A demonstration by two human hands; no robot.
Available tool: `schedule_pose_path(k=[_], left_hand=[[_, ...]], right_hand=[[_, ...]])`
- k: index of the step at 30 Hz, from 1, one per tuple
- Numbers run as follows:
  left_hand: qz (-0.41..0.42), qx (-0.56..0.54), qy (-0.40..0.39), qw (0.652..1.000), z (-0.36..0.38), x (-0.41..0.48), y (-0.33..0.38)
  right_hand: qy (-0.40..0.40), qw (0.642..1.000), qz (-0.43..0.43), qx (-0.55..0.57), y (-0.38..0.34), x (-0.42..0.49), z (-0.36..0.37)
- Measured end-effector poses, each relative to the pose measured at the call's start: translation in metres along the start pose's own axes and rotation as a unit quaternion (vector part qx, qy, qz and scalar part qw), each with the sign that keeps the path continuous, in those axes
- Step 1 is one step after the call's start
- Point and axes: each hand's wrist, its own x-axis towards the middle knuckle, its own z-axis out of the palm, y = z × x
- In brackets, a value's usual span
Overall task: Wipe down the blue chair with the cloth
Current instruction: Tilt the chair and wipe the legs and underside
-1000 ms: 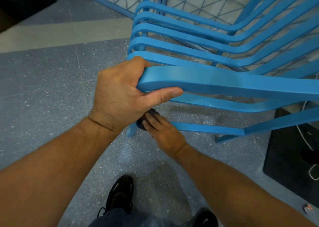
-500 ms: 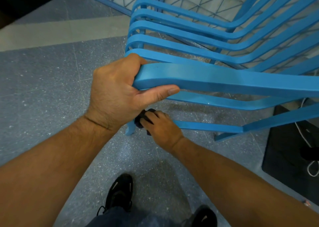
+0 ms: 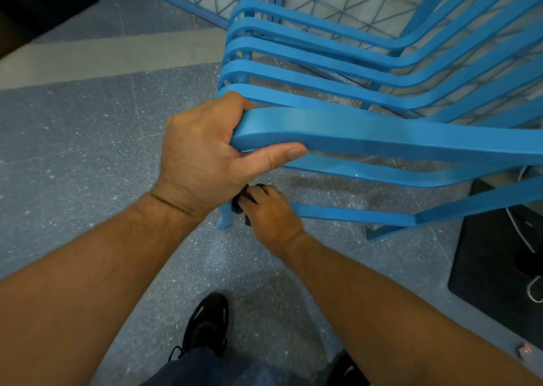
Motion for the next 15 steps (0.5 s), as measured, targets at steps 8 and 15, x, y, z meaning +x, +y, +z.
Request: schedule_pose_path(k=[8,15], left_hand=[[-0.001,-0.023,-0.03,0.999,-0.007,0.003,0.004],[-0.021,-0.023,-0.029,0.999,-0.006,0.002,0.002]], right_hand=[[0.039,0.85,0.341,0.399,-0.051,0.02,-0.04],[0.064,0.719,0.364,0.589,-0.055,0.014,-0.051]])
